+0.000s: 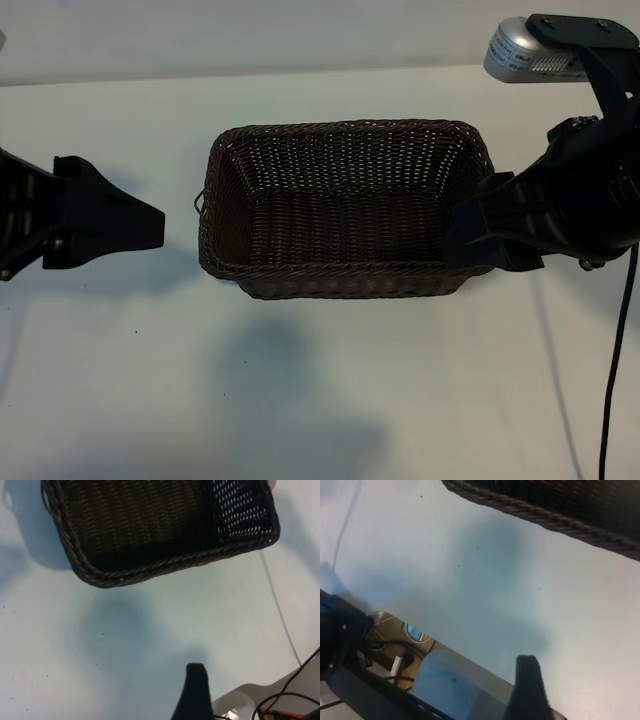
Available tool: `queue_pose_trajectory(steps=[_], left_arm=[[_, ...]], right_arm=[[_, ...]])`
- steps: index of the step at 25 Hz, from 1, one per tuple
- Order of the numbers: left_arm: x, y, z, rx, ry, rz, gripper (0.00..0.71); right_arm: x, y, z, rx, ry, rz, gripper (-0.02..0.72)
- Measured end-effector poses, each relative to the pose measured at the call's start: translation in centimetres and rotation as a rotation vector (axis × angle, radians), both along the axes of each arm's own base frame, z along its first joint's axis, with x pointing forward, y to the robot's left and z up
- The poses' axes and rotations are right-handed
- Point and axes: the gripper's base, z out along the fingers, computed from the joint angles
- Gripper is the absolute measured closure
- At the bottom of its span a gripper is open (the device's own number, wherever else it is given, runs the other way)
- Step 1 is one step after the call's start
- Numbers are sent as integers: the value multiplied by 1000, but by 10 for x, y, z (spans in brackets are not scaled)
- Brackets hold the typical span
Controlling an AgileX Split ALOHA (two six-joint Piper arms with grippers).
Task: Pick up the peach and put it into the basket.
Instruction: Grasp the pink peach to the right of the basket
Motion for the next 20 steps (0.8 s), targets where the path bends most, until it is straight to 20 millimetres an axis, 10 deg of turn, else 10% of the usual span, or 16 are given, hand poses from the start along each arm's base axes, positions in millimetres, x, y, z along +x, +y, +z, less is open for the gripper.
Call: queue_pose_trajectory(steps=[20], left_arm=[[2, -9, -34, -120, 84, 25, 135]], right_arm=[[0, 0, 0, 1, 1, 0, 187]])
